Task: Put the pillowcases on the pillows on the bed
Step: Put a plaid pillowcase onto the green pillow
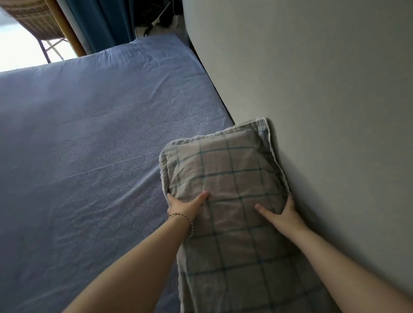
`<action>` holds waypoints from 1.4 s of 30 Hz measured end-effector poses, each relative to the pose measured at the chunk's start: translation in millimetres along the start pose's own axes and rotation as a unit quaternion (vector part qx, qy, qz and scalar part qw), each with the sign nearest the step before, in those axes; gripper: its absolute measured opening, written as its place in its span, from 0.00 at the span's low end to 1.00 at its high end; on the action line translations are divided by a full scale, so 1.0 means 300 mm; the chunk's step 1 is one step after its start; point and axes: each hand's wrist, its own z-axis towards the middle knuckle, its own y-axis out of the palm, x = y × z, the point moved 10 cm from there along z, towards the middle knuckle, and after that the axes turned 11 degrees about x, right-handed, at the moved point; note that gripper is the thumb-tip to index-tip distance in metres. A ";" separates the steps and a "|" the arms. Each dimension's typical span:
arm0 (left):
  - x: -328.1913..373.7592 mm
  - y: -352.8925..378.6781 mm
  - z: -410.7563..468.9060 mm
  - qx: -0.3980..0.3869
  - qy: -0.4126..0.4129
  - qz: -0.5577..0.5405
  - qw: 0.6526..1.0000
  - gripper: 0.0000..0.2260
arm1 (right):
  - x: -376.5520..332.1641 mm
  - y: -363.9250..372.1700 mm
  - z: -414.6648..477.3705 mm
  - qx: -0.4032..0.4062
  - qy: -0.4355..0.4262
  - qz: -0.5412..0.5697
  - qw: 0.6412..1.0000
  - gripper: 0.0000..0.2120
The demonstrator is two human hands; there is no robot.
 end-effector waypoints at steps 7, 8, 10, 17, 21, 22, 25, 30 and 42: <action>0.201 -0.028 0.018 0.062 0.171 -0.183 0.966 0.25 | -0.298 -0.096 0.048 0.110 -0.192 0.066 0.973 0.25; 0.219 -0.053 0.010 0.067 0.183 -0.226 0.954 0.24 | -0.349 -0.139 0.029 0.129 -0.225 0.083 0.962 0.25; 0.220 -0.059 0.037 0.075 0.166 -0.213 0.960 0.27 | -0.369 -0.160 0.041 0.139 -0.219 0.071 0.963 0.25; 0.219 0.110 -0.078 0.061 0.369 0.296 0.879 0.33 | -0.282 0.085 -0.005 0.118 -0.213 -0.315 0.917 0.35; 0.101 0.269 -0.063 -0.064 0.353 0.420 0.833 0.31 | -0.167 0.215 0.062 -0.014 -0.171 -0.344 0.923 0.34; 0.115 0.281 -0.033 -0.066 0.343 0.424 0.836 0.32 | -0.169 0.217 0.098 -0.025 -0.158 -0.340 0.927 0.33; 0.186 0.290 -0.010 -0.036 0.336 0.467 0.817 0.32 | -0.211 0.193 0.139 -0.051 -0.154 -0.327 0.931 0.31; -0.022 0.300 -0.264 -0.012 0.429 0.507 0.747 0.26 | -0.042 0.132 -0.147 0.030 -0.259 -0.340 0.903 0.33; -0.398 0.115 -0.358 -0.045 0.230 0.320 0.918 0.41 | 0.329 -0.060 -0.368 0.099 -0.157 -0.307 0.934 0.37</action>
